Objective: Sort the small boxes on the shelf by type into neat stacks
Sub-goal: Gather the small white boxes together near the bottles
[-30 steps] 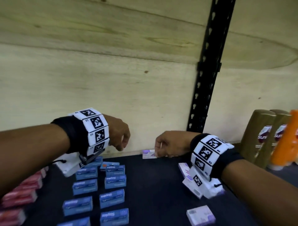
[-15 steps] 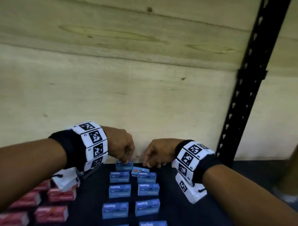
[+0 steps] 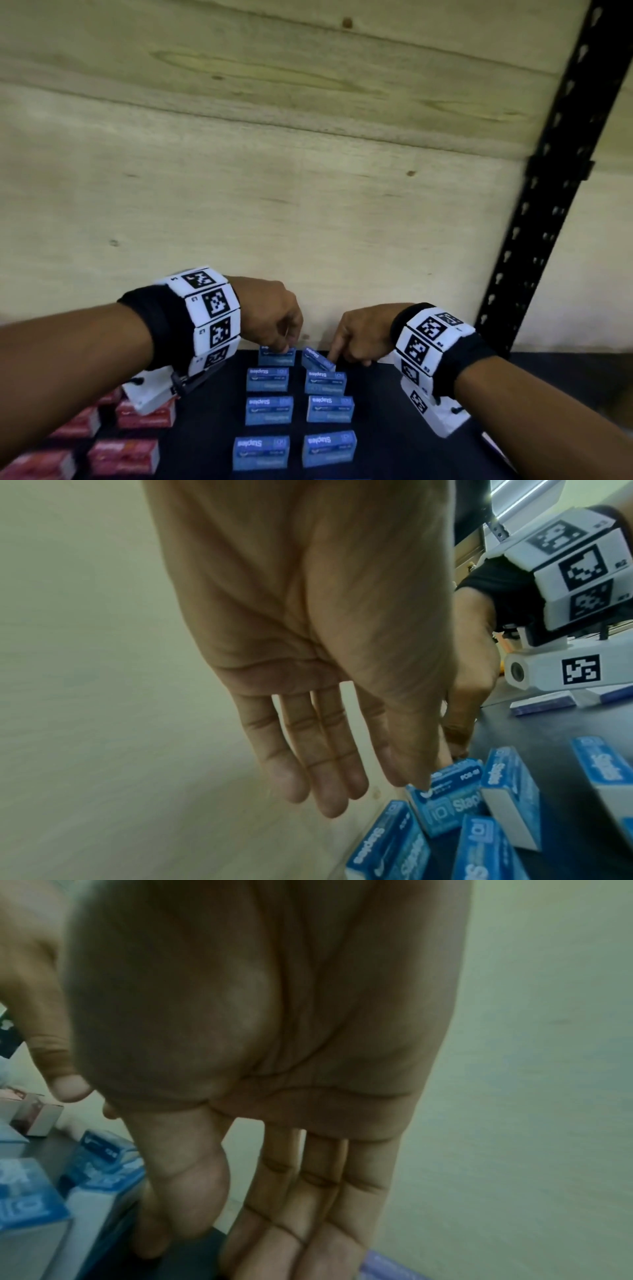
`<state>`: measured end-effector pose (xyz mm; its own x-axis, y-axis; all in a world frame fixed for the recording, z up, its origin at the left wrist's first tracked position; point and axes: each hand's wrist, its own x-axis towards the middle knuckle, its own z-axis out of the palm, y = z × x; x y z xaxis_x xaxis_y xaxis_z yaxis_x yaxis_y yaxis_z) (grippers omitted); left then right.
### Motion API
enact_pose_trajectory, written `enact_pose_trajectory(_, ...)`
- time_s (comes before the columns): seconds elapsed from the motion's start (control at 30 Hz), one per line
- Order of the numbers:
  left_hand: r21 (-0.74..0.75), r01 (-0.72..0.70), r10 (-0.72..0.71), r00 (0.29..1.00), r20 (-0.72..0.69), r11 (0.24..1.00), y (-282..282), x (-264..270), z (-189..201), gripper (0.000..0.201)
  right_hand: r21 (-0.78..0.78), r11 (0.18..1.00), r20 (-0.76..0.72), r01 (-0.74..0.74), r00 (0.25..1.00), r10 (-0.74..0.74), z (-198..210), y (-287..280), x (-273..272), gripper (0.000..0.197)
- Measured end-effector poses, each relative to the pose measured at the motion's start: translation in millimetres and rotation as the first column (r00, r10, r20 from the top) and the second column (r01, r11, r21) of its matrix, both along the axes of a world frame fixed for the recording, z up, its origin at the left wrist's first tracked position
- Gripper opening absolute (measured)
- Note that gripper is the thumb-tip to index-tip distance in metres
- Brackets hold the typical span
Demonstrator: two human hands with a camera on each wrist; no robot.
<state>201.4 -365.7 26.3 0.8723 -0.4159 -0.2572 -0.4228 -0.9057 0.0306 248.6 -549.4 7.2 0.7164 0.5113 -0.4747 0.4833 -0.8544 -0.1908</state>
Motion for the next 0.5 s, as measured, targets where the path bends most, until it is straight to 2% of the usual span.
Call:
enact_pose_trajectory(0.27,0.022,0.068,-0.068,0.998,-0.012,0.997,-18.9,8.4,-7.1,0.03,0.016,0.998,-0.039,0.056,0.998,-0.056,-0.5,-3.4,-2.8,0.043)
enact_pose_trajectory(0.5,0.059,0.11,-0.112,0.993,0.023,0.992,-27.1,22.2,-9.3,0.031,0.009,0.999,0.016,0.039,0.999,-0.039,-5.2,-14.4,0.9,0.043)
